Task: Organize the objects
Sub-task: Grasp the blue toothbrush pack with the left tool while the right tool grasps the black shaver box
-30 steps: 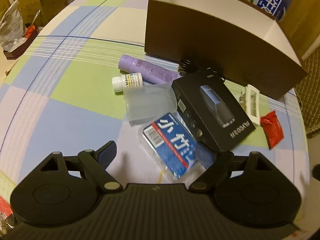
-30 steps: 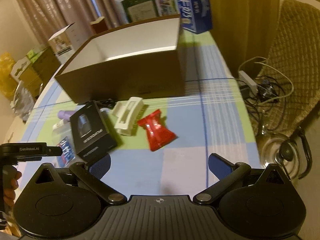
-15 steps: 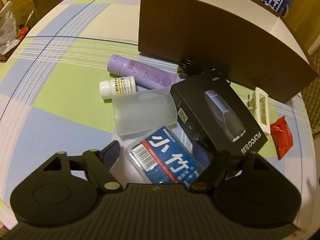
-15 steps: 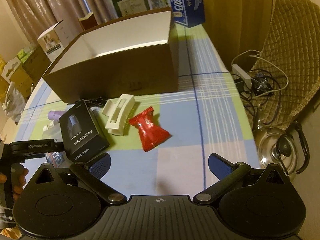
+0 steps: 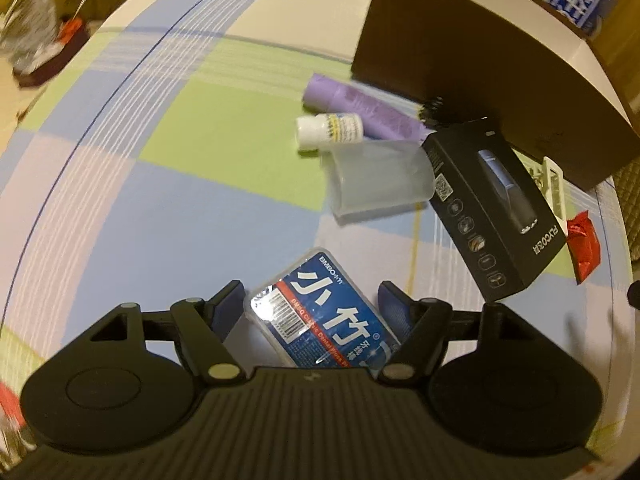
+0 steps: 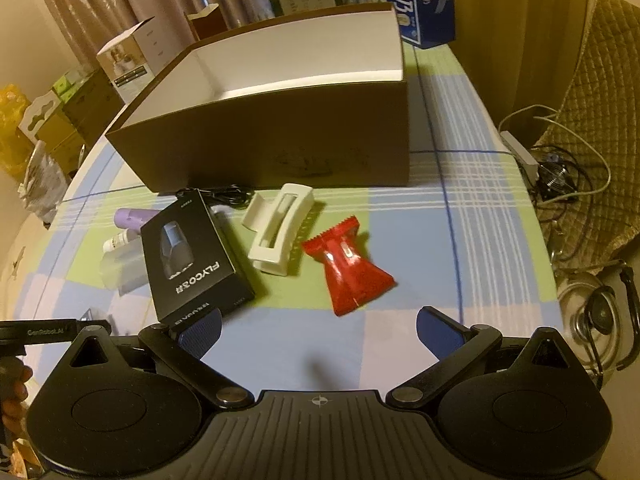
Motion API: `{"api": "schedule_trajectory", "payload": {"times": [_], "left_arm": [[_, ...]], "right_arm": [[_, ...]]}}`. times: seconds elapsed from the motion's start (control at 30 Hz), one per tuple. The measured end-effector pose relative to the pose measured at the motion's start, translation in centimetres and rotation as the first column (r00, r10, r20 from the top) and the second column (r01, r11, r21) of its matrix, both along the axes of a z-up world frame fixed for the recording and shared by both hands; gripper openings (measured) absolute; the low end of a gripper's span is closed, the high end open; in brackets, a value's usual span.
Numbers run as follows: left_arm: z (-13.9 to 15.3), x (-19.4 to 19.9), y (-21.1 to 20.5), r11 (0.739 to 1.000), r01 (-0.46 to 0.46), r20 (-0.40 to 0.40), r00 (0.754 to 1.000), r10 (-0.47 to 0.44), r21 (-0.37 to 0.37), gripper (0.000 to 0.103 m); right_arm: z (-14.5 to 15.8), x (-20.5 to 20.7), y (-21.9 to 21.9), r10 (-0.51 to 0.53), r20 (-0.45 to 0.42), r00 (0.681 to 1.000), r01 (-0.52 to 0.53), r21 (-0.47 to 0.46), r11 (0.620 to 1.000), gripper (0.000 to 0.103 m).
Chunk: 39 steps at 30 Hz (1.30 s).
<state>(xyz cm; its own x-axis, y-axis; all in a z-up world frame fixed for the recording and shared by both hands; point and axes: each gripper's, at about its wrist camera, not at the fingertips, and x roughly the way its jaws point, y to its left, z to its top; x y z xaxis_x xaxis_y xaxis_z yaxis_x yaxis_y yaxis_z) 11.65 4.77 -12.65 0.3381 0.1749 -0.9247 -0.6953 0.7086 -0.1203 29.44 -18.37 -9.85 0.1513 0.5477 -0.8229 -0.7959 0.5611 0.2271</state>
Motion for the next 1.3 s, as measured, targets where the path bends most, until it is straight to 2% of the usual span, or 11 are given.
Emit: {"api": "schedule_trajectory", "payload": {"times": [0.23, 0.37, 0.47, 0.53, 0.67, 0.83, 0.9, 1.07, 1.1, 1.17, 1.3], "left_arm": [[-0.1, 0.5, -0.3, 0.999, -0.031, -0.015, 0.999, 0.031, 0.007, 0.066], [-0.2, 1.0, -0.7, 0.994, 0.072, 0.005, 0.997, -0.073, 0.076, 0.063], [-0.1, 1.5, -1.3, 0.967, 0.196, -0.008, 0.980, -0.197, 0.162, 0.063], [0.0, 1.6, -1.3, 0.955, 0.229, -0.027, 0.973, -0.228, 0.186, 0.064], [0.0, 0.6, -0.3, 0.973, 0.166, -0.012, 0.986, -0.166, 0.160, 0.065], [0.2, -0.5, 0.4, 0.989, 0.099, 0.018, 0.995, -0.101, 0.114, 0.072], [0.3, -0.9, 0.5, 0.991, 0.075, 0.019, 0.997, -0.078, 0.110, 0.077], [0.6, -1.6, 0.6, 0.995, 0.044, 0.031, 0.998, -0.047, 0.085, 0.078], [0.6, -1.8, 0.6, 0.996, 0.041, 0.031, 0.999, -0.044, 0.081, 0.079], [0.6, -2.0, 0.5, 0.996, 0.041, 0.029, 0.999, -0.043, 0.074, 0.080], [0.4, -1.9, 0.2, 0.997, 0.044, 0.027, 0.999, -0.046, 0.058, 0.079]], "right_arm": [[0.1, -0.2, 1.5, 0.041, 0.005, 0.999, -0.041, 0.003, 0.999, 0.101], [-0.1, -0.4, 2.4, 0.065, 0.002, 0.998, -0.065, 0.006, 0.998, 0.101], [-0.2, -0.8, 3.4, 0.103, 0.001, 0.995, -0.103, 0.013, 0.995, 0.101], [-0.3, -1.4, 4.3, 0.150, 0.003, 0.989, -0.150, 0.025, 0.988, 0.101], [-0.7, -2.8, 6.8, 0.268, 0.020, 0.963, -0.269, 0.059, 0.961, 0.100], [-1.9, -4.1, 10.7, 0.389, 0.044, 0.920, -0.391, 0.052, 0.919, 0.090], [-2.6, -4.5, 12.2, 0.413, 0.065, 0.908, -0.415, 0.027, 0.909, 0.090], [-4.4, -5.4, 14.6, 0.465, 0.076, 0.882, -0.465, -0.019, 0.885, 0.090], [-4.6, -5.6, 14.8, 0.469, 0.090, 0.878, -0.469, -0.032, 0.883, 0.089], [-5.2, -6.1, 15.0, 0.471, 0.126, 0.873, -0.465, -0.074, 0.882, 0.077], [-5.3, -6.5, 14.1, 0.478, 0.126, 0.869, -0.470, -0.084, 0.878, 0.077]]}}
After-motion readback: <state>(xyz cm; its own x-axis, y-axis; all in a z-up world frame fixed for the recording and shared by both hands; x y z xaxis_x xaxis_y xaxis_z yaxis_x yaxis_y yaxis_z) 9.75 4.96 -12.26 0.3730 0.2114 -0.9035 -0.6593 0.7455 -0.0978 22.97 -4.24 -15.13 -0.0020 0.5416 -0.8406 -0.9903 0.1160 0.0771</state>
